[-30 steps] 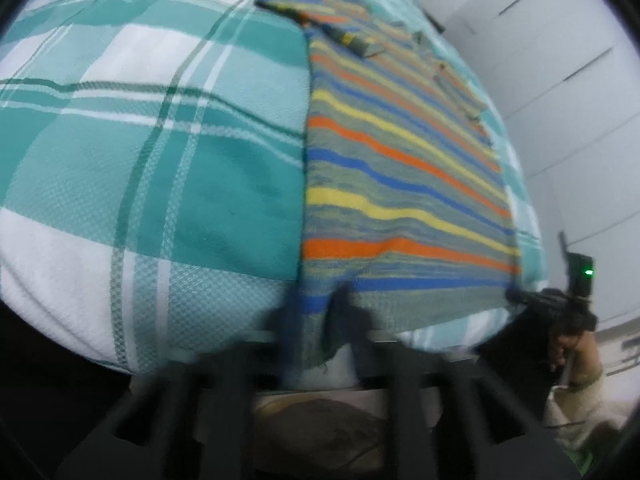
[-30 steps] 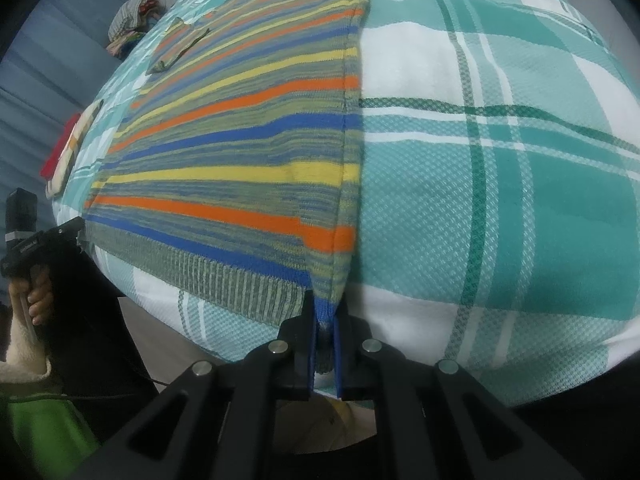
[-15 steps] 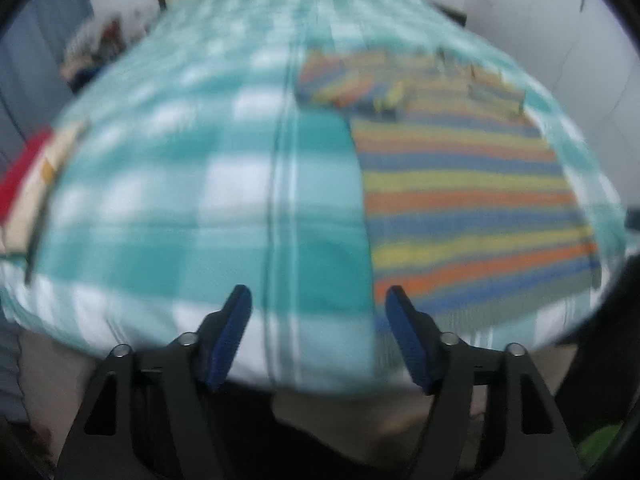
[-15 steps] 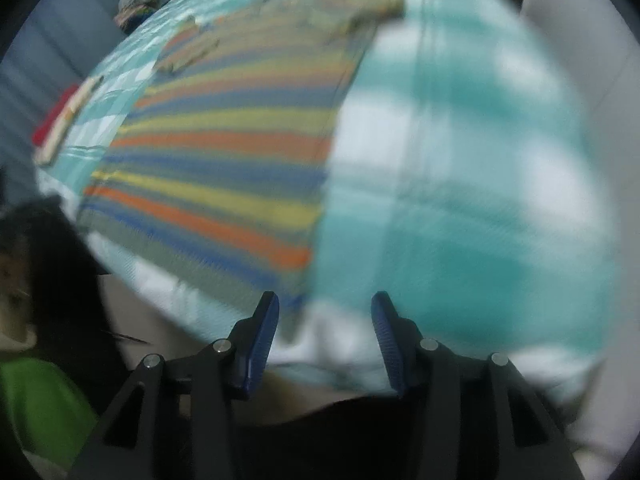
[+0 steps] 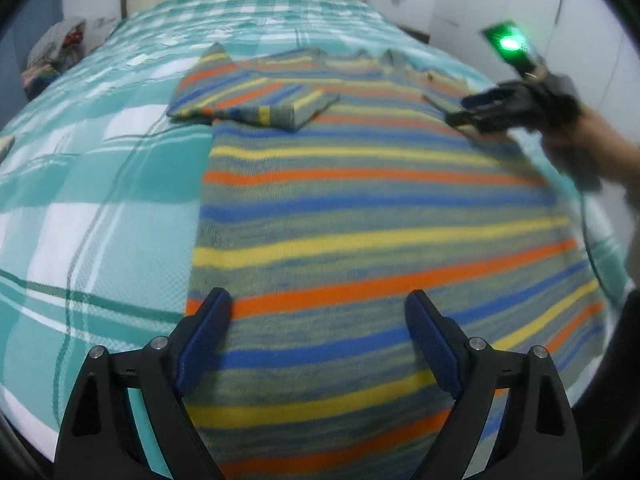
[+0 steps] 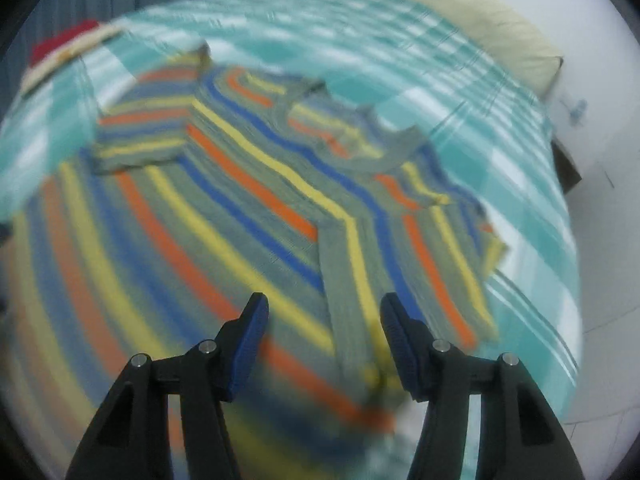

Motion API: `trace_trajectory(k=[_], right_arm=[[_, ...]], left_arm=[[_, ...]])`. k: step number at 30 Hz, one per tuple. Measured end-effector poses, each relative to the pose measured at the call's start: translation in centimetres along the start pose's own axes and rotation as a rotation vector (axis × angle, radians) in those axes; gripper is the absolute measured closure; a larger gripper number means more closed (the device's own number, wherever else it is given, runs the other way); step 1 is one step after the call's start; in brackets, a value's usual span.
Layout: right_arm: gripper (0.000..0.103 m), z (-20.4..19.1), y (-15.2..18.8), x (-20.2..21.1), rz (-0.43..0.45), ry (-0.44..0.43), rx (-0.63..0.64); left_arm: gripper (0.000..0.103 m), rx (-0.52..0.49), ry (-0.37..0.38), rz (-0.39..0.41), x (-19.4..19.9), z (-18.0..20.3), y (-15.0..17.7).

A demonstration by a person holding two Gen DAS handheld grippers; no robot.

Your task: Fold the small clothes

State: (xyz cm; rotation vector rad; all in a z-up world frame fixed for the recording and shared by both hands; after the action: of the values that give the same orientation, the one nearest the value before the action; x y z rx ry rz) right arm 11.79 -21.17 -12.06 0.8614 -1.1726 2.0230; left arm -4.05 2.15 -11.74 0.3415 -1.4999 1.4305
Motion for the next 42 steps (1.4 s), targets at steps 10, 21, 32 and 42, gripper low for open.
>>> trace_trajectory(k=[10, 21, 32, 42], right_arm=[[0.099, 17.3, 6.9, 4.0, 0.101, 0.003, -0.592], [0.099, 27.8, 23.1, 6.2, 0.088, 0.082, -1.072], [0.100, 27.7, 28.2, 4.7, -0.010, 0.135, -1.152], [0.050, 28.5, 30.3, 6.8, 0.155, -0.050, -1.280]], left_arm=[[0.010, -0.007, 0.001, 0.006, 0.0, 0.5, 0.0], [0.007, -0.014, -0.028, 0.025, -0.8, 0.9, 0.1], [0.003, -0.027, -0.055, 0.036, -1.4, 1.0, 0.2], [0.003, -0.027, -0.058, 0.037, -1.4, 1.0, 0.2]])
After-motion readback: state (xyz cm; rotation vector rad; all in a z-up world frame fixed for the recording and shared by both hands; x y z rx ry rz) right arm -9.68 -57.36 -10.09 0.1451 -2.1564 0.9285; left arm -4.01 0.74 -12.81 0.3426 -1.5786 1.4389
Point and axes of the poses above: each gripper's, at about its wrist camera, not at the fingertips, and x roughly against the way its jaws point, z to its right, y to its underside, the point moved 2 cm from there along -x, roughly the way its jaws point, and after that the axes turned 8 degrees about y, right-handed, at the moved point
